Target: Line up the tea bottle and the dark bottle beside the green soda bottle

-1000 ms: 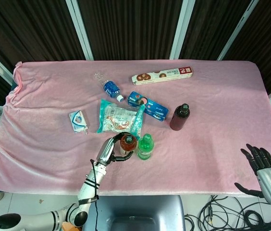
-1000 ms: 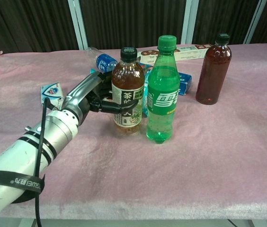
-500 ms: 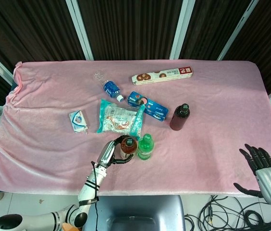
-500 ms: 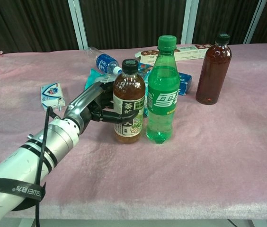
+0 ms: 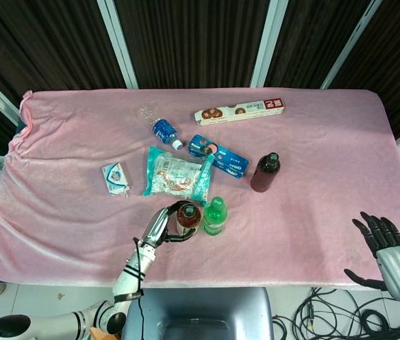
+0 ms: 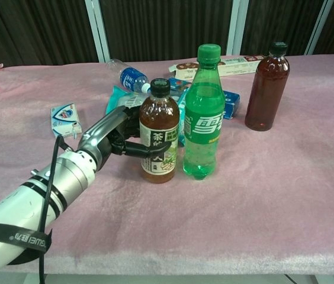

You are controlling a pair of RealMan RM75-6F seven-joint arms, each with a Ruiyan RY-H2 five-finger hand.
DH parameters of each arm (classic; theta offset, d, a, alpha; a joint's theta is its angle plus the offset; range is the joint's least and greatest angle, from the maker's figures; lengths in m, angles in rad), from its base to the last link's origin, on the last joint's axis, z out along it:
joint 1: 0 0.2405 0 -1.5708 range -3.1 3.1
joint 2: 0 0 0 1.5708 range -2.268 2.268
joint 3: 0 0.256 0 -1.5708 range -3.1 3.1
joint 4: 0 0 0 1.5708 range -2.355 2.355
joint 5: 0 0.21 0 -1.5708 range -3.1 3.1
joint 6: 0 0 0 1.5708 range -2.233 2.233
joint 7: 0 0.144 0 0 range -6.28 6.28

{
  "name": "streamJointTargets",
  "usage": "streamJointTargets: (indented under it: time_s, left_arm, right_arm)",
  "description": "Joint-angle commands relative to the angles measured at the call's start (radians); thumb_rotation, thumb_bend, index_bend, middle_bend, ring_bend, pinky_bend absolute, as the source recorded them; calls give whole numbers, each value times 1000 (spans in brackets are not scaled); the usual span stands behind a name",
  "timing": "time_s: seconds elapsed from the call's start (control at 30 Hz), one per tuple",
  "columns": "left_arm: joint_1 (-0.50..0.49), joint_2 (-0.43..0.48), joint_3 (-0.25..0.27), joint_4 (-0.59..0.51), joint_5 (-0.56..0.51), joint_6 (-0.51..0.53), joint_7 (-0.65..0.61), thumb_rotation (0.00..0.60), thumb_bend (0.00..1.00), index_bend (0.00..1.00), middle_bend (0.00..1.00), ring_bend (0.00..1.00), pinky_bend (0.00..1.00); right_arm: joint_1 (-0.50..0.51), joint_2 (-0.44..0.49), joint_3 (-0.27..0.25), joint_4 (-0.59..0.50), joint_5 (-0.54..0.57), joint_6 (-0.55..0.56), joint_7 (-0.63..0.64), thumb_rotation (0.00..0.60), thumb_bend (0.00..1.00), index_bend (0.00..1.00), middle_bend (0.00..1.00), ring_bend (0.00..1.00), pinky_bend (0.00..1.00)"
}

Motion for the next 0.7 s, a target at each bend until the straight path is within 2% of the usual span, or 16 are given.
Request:
streamJointTargets:
  time_s: [0.03,0.13,0.27,0.33,0.53,0.7]
  left_arm:
    - [1,0,3,3,0,-4,-4,600,438,620,630,417,258]
    - [0,2,9,4,14,-2,-27,600,412,548,572,375,219]
    - [-2,4,13,11,25,-1,-42,600,387,344,434,264,148]
    - [-3,6,17,13,32,0,-47,600,378,285,398,238,138]
    - [-5,18,28,12,49,-5,-81,600,377,167,319,175,104]
    - [-5,23,33,10,55,-3,-91,600,370,121,279,136,74]
  right_arm:
    - [0,0,0,1,-1,2,1,600,287,0,0,0,0]
    - [0,0,0,1,-1,1,1,600,287,0,0,0,0]
    - [1,-1,-1,1,-2,0,1,600,287,0,0,0,0]
    - [0,-1,-1,1,-3,1,1,600,287,0,0,0,0]
    - [0,-2,-3,1,-7,1,-3,600,287,0,0,0,0]
    - [0,-2,-1,1,-4,2,-3,600,287,0,0,0,0]
